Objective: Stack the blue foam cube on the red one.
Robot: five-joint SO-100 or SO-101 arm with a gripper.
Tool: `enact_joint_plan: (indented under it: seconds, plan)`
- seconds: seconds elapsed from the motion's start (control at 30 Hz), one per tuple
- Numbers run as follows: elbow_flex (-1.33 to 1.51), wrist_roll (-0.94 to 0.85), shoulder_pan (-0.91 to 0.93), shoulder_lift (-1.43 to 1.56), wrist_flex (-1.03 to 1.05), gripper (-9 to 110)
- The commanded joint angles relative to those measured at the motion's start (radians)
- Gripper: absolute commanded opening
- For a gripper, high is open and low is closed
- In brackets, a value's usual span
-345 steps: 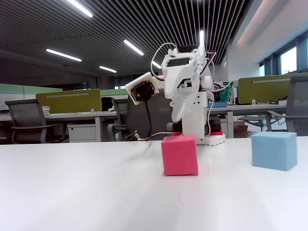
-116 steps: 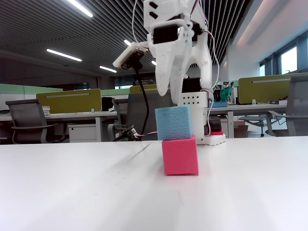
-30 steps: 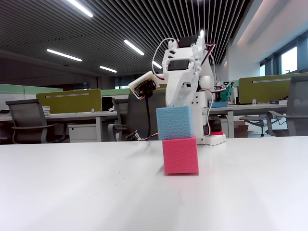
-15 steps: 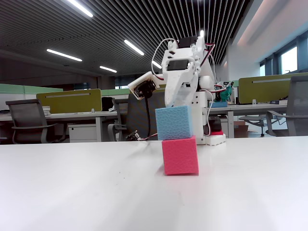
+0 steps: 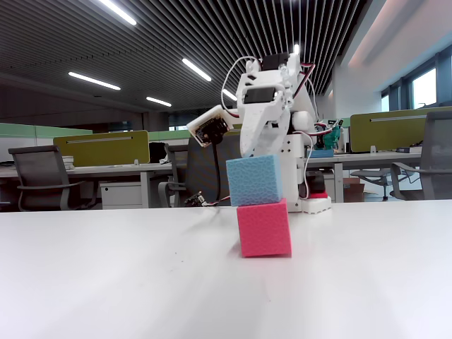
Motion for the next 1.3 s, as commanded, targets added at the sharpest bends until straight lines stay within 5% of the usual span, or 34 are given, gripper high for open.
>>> enact_joint_plan:
  seconds: [0.0,1.27]
  plan:
    - [-0.049,0.002,-0.002,0.005,-0.021,21]
    - [0.006,0.002,-0.009,0.005,-0.037,21]
